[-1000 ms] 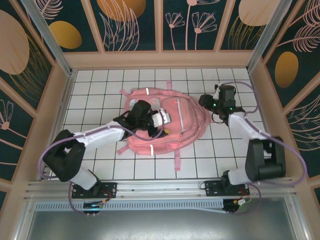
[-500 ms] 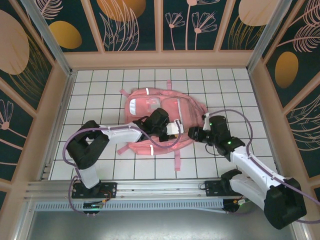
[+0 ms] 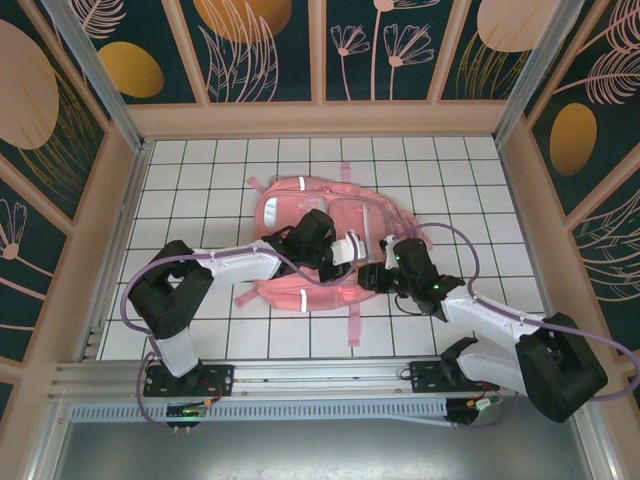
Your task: Pack books, pencil case, and school supplies into a backpack
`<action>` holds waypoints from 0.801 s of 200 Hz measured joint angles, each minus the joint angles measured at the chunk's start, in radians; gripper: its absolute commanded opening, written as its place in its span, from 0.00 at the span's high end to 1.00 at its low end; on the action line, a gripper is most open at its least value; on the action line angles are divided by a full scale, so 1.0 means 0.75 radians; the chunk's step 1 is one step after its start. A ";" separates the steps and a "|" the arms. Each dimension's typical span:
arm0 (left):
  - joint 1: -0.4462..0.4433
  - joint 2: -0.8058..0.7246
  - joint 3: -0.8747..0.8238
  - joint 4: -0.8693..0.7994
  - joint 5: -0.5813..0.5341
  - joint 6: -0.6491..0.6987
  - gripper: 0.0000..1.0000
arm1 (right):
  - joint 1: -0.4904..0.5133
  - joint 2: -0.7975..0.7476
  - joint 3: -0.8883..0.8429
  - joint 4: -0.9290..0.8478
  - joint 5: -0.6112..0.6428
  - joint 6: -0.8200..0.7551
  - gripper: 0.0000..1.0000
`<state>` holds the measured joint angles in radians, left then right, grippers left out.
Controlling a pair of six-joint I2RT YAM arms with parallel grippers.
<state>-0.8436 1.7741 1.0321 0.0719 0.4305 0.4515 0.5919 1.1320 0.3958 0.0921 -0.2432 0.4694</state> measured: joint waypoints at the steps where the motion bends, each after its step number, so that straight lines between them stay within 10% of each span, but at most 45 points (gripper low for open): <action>1: 0.001 0.000 0.000 0.000 0.002 -0.002 1.00 | 0.001 0.003 0.000 0.004 0.003 0.001 0.72; 17: 0.017 0.001 0.001 -0.004 0.022 -0.027 1.00 | 0.007 0.038 0.003 0.027 0.048 -0.004 1.00; 160: 0.248 -0.241 -0.175 -0.026 0.094 0.537 1.00 | -0.079 0.074 0.227 -0.134 0.036 -0.210 1.00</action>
<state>-0.6575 1.5932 0.9005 0.0525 0.5011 0.8539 0.5323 1.1877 0.5663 -0.0082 -0.2161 0.3122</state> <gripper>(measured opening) 0.023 0.039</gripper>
